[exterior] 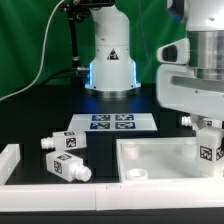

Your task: Assemble one leg

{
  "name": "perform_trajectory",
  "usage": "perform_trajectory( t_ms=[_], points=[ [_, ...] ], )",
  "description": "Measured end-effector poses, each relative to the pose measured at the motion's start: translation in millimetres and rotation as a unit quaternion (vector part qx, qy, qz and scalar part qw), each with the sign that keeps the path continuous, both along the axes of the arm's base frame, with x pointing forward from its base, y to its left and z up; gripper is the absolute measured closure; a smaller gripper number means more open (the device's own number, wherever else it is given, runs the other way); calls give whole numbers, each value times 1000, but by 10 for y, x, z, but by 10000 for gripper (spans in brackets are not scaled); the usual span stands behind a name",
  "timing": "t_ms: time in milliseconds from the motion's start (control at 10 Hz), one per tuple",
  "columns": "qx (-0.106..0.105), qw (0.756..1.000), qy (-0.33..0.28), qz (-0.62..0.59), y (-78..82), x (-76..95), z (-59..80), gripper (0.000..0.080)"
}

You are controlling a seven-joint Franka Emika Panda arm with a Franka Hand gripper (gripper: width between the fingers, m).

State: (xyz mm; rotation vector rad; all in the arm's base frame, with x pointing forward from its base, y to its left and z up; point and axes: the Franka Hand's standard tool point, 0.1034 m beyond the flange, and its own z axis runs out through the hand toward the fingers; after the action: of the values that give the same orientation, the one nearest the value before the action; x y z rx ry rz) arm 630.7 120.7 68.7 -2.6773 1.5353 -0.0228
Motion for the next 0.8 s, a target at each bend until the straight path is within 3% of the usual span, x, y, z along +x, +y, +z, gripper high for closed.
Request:
perform_trajectory(
  t_ms=[200,600,700,800],
  points=[
    [5,994,3,-108,32,4,-13,515],
    [74,916,-23,-395,20,95,-13,515],
    [75,913,-22,-400,27,91,-12,515],
    [74,916,-23,-394,26,89,-18,440]
  ],
)
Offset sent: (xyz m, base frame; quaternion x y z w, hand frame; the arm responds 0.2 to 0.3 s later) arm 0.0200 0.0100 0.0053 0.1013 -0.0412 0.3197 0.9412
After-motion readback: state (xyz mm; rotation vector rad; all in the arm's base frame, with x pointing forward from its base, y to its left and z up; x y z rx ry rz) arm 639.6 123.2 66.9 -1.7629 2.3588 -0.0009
